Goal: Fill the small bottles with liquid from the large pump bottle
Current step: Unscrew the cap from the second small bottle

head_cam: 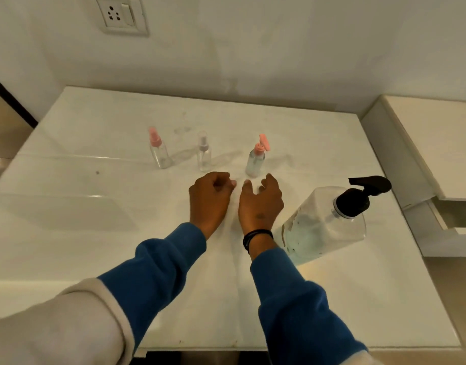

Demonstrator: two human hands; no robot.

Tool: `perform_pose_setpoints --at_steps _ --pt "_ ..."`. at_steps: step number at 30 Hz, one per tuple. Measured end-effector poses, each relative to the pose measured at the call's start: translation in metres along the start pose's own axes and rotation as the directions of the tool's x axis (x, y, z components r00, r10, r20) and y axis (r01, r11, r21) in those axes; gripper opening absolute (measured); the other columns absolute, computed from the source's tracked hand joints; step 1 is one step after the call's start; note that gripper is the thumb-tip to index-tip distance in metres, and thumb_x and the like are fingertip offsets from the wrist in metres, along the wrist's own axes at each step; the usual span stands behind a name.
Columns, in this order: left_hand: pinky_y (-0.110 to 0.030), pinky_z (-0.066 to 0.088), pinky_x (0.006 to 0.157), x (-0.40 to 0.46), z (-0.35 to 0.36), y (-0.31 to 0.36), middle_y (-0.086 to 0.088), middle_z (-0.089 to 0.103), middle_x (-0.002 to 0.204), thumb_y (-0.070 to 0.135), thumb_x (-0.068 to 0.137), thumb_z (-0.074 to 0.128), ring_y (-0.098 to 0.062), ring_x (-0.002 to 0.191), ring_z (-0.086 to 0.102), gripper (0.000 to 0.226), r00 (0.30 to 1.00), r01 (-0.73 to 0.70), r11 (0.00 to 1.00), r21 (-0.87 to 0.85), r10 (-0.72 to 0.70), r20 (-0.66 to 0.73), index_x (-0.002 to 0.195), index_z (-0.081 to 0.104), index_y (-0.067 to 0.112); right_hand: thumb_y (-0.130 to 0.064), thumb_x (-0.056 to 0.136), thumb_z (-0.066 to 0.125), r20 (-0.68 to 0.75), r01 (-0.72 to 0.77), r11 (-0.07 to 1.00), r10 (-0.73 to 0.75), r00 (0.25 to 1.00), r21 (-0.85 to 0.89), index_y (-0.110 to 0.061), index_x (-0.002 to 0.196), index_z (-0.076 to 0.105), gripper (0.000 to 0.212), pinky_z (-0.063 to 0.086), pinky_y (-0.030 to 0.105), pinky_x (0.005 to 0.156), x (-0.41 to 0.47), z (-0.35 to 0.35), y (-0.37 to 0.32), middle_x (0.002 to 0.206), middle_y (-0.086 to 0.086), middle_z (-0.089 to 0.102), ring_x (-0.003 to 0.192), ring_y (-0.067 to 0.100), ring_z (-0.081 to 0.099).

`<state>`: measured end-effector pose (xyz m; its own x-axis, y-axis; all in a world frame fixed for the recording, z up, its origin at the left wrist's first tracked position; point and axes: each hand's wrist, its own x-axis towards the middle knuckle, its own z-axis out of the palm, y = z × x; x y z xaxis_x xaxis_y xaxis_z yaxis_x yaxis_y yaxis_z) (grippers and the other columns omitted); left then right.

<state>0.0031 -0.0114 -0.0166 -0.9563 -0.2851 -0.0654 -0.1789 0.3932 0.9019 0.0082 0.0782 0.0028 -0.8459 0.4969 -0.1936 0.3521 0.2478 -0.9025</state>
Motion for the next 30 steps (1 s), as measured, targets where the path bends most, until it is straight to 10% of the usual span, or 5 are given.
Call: perform_pose_setpoints --at_steps 5,9,17,30 --pt "-0.011 0.045 0.073 -0.008 -0.04 -0.013 0.009 0.072 0.084 0.03 0.093 0.07 -0.007 0.082 0.066 0.014 0.975 0.08 0.996 -0.037 -0.086 -0.206 0.093 0.075 0.017 -0.025 0.092 0.069 0.024 0.002 0.995 -0.004 1.0 0.096 -0.013 0.123 0.064 0.033 0.047 0.011 0.079 -0.025 0.005 0.004 0.112 -0.002 0.068 0.094 0.011 0.066" --pt "-0.008 0.047 0.077 -0.004 -0.05 -0.006 0.003 0.071 0.104 0.025 0.091 0.075 -0.011 0.095 0.067 0.024 0.957 0.066 0.995 -0.07 -0.083 -0.278 0.111 0.07 0.013 -0.027 0.093 0.069 0.124 0.062 0.993 -0.075 0.989 0.102 -0.014 0.12 0.067 0.03 0.04 -0.004 0.063 -0.027 0.017 -0.013 0.113 -0.003 0.07 0.091 0.006 0.064" --pt "-0.032 0.043 0.113 0.031 -0.037 0.004 -0.007 0.052 0.151 0.017 0.098 0.065 -0.02 0.139 0.049 0.058 0.989 0.018 0.989 -0.147 -0.04 -0.146 0.151 0.043 0.012 -0.027 0.095 0.066 0.264 0.172 0.981 -0.191 0.946 0.091 -0.017 0.136 0.055 0.044 0.053 0.028 0.096 -0.009 0.051 -0.049 0.134 -0.002 0.06 0.11 0.013 0.062" --pt "-0.024 0.055 0.086 0.048 -0.037 0.005 0.0 0.071 0.103 0.013 0.099 0.06 -0.018 0.097 0.069 0.018 0.988 -0.074 0.996 -0.044 0.068 -0.136 0.115 0.068 0.01 -0.031 0.095 0.066 0.307 0.24 0.971 -0.23 0.924 0.003 -0.015 0.127 0.063 0.036 0.054 0.03 0.096 0.005 0.056 -0.056 0.122 0.001 0.067 0.1 0.013 0.065"
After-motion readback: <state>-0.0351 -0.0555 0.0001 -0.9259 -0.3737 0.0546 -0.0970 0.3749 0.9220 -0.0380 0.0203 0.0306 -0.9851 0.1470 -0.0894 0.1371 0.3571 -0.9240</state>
